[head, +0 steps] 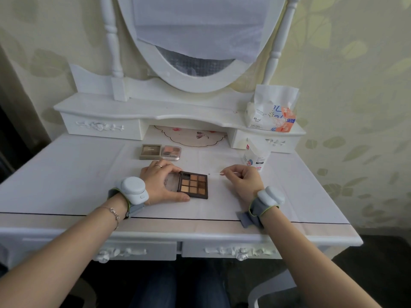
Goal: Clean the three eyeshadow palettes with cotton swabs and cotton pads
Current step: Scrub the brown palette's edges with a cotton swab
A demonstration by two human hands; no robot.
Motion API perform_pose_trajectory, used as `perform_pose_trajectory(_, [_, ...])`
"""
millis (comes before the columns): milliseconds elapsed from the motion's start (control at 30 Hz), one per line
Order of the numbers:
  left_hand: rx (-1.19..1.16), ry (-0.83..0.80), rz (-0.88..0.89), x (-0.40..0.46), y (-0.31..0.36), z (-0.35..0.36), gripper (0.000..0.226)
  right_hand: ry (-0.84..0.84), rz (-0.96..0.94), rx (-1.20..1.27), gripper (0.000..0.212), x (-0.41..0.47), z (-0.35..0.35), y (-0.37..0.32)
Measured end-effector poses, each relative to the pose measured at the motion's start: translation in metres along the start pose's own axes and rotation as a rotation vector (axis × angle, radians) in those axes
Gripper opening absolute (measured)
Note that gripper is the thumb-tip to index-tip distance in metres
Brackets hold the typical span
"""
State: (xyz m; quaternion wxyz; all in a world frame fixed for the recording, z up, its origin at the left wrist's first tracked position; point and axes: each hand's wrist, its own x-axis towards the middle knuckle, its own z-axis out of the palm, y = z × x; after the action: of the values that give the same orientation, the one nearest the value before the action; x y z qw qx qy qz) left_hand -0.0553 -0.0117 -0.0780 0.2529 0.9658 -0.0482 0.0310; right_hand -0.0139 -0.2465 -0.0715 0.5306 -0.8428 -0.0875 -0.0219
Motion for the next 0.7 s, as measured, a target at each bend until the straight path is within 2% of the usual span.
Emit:
perform_pose_trajectory(67, [0.009, 0.003, 0.002, 0.0001, 0.0, 0.0005, 0.124, 0.047, 0.002, -0.042, 0.023, 0.0029, -0.0009, 0.003])
perform_pose_trajectory(233, [0.019, 0.002, 0.003, 0.0003, -0.0009, 0.0003, 0.122, 0.019, -0.026, -0.111, 0.016, 0.0055, 0.0023, 0.0054])
perform_pose_trajectory(467, [0.009, 0.016, 0.007, -0.0005, 0.0005, 0.0009, 0.103, -0.018, -0.056, -0.173, 0.017, 0.0092, 0.0044, 0.0055])
perform_pose_trajectory(700, [-0.007, -0.002, 0.007, -0.0005, 0.0, 0.0001, 0.112, -0.055, -0.064, -0.198, 0.02, 0.0045, 0.0013, 0.0026])
